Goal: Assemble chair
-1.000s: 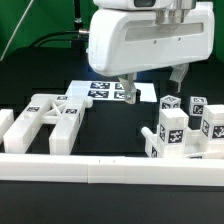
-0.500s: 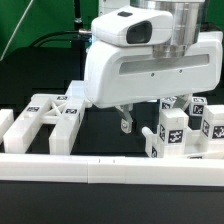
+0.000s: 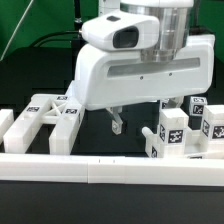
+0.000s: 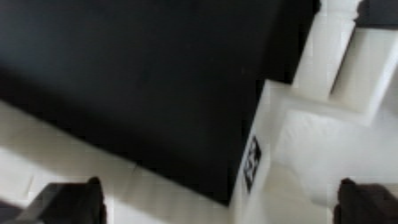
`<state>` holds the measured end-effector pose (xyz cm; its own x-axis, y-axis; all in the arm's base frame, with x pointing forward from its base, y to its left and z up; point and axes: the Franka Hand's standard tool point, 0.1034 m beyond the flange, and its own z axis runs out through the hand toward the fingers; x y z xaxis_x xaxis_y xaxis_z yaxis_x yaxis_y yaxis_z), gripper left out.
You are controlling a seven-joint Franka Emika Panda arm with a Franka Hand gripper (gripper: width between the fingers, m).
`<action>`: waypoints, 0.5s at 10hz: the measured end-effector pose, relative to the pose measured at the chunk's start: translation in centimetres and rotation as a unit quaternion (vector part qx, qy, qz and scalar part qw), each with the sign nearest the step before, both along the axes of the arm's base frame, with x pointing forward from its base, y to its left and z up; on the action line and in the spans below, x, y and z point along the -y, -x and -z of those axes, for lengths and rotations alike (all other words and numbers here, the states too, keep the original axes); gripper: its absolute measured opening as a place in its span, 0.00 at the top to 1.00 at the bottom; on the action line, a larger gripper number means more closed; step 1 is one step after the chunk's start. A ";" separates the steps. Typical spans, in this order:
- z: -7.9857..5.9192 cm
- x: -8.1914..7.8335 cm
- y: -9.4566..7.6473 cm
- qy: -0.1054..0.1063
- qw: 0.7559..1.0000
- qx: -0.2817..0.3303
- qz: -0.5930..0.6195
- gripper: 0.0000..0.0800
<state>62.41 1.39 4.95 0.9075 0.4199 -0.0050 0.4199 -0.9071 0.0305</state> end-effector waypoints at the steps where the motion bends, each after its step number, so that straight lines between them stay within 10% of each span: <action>1: 0.3 0.2 -0.2 -0.006 1.000 -0.004 0.018 0.19; 5: 0.3 0.3 -0.5 -0.007 0.999 -0.010 0.037 0.19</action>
Offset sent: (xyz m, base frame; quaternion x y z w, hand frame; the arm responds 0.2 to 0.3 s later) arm 0.0000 0.0000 0.0000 0.0000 0.0000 0.0000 1.0000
